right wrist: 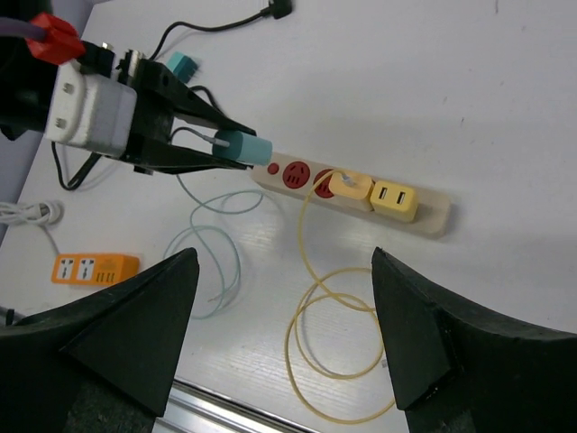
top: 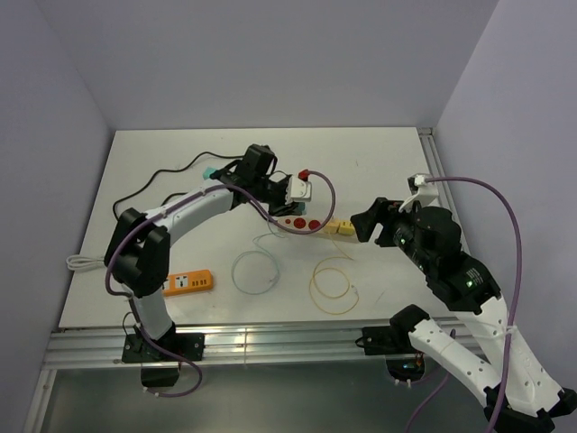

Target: Insert the plug

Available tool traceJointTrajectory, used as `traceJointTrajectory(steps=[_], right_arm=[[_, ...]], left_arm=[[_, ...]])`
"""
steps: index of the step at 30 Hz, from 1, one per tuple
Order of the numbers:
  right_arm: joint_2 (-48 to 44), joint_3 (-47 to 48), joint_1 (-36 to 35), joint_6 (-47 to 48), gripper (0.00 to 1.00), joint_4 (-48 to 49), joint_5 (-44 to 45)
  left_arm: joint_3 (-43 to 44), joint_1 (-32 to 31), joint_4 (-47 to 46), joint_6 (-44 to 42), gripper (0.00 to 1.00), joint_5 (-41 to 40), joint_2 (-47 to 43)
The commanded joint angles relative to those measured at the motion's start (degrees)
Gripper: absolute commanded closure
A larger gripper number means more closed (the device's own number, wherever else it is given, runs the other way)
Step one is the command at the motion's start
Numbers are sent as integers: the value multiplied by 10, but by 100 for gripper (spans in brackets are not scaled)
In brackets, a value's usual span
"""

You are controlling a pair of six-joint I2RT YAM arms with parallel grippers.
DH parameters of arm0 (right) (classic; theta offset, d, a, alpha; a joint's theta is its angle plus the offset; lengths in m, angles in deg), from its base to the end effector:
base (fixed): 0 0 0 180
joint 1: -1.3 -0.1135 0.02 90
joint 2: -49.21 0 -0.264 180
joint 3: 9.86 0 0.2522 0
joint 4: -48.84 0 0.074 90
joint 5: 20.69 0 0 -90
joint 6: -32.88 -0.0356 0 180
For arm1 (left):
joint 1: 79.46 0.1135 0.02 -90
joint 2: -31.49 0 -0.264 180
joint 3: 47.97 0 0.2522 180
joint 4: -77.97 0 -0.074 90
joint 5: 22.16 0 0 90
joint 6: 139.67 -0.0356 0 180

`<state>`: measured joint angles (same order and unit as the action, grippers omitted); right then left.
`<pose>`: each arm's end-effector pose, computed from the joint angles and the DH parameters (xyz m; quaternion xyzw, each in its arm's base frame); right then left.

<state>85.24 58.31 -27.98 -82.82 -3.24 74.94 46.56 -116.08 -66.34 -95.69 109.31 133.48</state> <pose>0.1089 0.0571 0.3656 0.0026 0.8183 0.2290 0.5271 0.3057 -0.2565 0.2701 0.6723 0.5516 -0.2933 0.3972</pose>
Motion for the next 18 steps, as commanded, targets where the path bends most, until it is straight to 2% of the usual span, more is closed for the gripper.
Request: traceJointTrajectory(steps=[1,8,13,18], right_arm=[[-13,-10,8,4,16,15,35],[-11,-14,15,4,14,16,41],[-8,-19,19,-1,14,26,40],[-5,-24,22,-3,15,28,40]], left_arm=[[1,-1,-51,-43,100,54,30],[22,-1,-13,-79,100,81,69],[75,1,59,-121,100,123,116],[103,1,79,-140,100,122,141]])
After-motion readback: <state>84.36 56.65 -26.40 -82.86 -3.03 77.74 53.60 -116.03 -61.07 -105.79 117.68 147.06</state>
